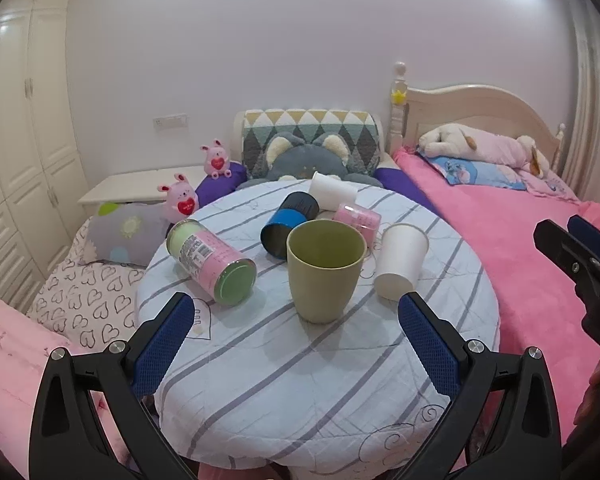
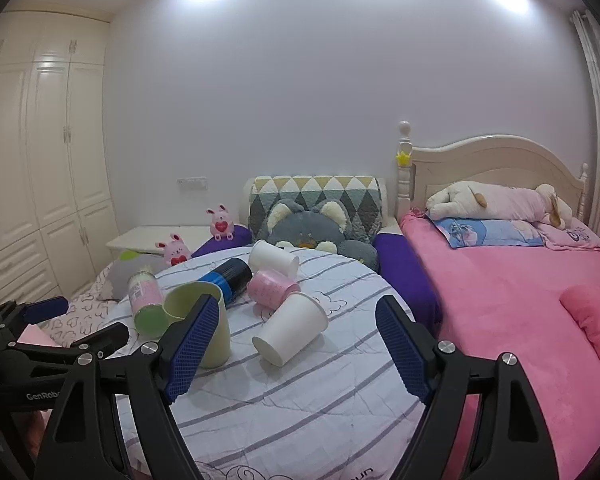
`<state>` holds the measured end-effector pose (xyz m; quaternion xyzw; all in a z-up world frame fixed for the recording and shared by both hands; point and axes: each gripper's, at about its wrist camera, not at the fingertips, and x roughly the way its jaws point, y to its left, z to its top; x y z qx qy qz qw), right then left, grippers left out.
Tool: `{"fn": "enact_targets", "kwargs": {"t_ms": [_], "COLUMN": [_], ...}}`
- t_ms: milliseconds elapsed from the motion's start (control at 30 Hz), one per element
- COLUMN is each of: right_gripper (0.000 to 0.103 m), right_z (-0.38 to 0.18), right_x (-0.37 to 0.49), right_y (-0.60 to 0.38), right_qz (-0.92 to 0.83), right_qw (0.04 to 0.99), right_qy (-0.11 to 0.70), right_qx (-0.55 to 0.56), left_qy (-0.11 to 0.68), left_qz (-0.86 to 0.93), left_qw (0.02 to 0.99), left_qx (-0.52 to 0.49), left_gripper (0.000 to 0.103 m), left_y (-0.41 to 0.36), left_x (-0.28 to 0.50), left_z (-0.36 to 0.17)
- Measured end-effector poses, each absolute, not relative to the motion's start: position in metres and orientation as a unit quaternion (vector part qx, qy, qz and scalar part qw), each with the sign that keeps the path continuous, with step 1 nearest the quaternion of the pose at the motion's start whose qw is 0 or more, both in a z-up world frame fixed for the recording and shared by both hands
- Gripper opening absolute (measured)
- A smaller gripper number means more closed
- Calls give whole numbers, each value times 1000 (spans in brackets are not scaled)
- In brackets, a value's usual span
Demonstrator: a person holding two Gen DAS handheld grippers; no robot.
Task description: Flip cup upright
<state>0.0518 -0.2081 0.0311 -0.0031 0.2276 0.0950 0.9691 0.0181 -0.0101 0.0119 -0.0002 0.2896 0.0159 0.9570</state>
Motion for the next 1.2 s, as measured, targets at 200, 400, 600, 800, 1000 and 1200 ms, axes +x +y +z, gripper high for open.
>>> {"fn": "enact_targets", "kwargs": {"t_ms": [200, 400, 600, 800, 1000, 1200], "right_gripper": [82, 82, 82, 82, 82, 82], "right_z": [37, 42, 45, 45, 46, 46], "right_x": [52, 53, 54, 54, 54, 54], "right_y": [-211, -211, -211, -212, -210, -208], "right_qz": [96, 101, 103, 103, 104, 103], "right_qw": [969, 970, 971, 971, 971, 971], "right_qy": [227, 221, 216, 216, 216, 216], "right_qx": [-1, -1, -1, -1, -3, -6], "left_qy": [281, 272, 269, 269, 267, 266], "left_qz": [23, 25, 26, 27, 29, 32], "left_qw": [959, 962, 963, 963, 963, 963], "left_qx": [-2, 0, 6, 7, 7, 7], "left_gripper": [103, 103, 103, 103, 103, 103], "left_y": [-9, -10, -13, -13, -13, -13], "left_x": [17, 16, 18, 18, 19, 20], "left_z": [24, 32, 34, 35, 36, 35]}}
